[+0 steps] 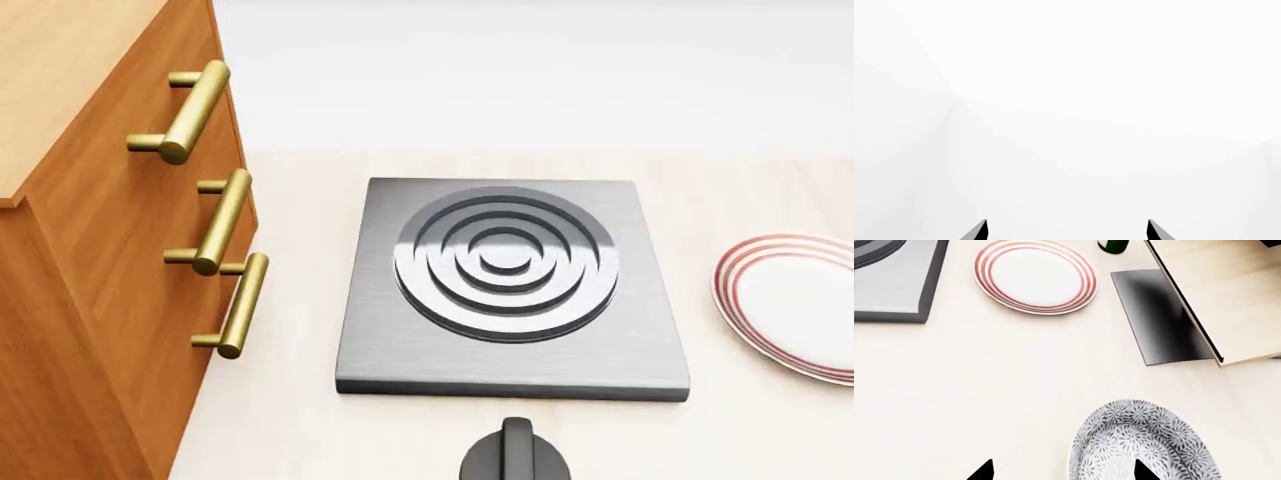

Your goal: Put the bowl on the stove.

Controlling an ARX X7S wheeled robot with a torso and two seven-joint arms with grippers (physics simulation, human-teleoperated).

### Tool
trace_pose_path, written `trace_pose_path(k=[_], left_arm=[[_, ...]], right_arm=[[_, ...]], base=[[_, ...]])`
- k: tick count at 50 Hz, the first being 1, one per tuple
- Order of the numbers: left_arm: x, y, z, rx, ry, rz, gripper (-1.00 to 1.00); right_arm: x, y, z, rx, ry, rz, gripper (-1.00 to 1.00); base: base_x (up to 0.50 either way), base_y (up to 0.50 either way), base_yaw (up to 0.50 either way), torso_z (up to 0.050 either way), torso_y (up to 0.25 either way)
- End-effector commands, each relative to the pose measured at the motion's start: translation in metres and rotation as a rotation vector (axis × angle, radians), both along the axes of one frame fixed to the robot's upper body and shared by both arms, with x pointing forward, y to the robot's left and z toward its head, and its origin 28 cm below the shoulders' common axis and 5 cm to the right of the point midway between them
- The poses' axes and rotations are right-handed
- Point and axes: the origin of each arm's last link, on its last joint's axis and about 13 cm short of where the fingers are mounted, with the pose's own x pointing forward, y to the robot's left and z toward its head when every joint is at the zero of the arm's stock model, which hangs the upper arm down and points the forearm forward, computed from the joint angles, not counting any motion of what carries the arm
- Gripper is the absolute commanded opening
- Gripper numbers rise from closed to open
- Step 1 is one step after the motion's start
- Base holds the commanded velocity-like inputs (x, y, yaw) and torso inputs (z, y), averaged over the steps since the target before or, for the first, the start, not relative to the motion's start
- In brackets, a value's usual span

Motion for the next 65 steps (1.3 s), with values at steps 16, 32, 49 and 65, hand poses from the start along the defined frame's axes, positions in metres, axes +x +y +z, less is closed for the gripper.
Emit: trace_pose_path(k=[16, 32, 49, 65], left_arm=[[0.001, 0.001, 0.002, 0.013, -0.027, 0.006, 1.0], [0.001, 0.0, 0.001, 0.015, -0.027, 0.003, 1.0], [0.001, 0.0, 0.0, 0.019, -0.026, 0.003, 1.0], [0.001, 0.0, 0.001, 0.016, -0.026, 0.004, 1.0]], right_arm=[[0.035, 0.005, -0.047, 0.011, 0.039, -0.1, 1.0], [0.032, 0.005, -0.071, 0.02, 0.082, -0.142, 1.0], [0.029, 0.001, -0.082, -0.001, 0.109, -0.204, 1.0], [0.026, 0.003, -0.085, 0.001, 0.115, -0.207, 1.0]], base=[[0.0, 0.0, 0.0, 0.0, 0.0], [0.0, 0.0, 0.0, 0.0, 0.0], [0.0, 0.0, 0.0, 0.0, 0.0], [0.0, 0.0, 0.0, 0.0, 0.0]])
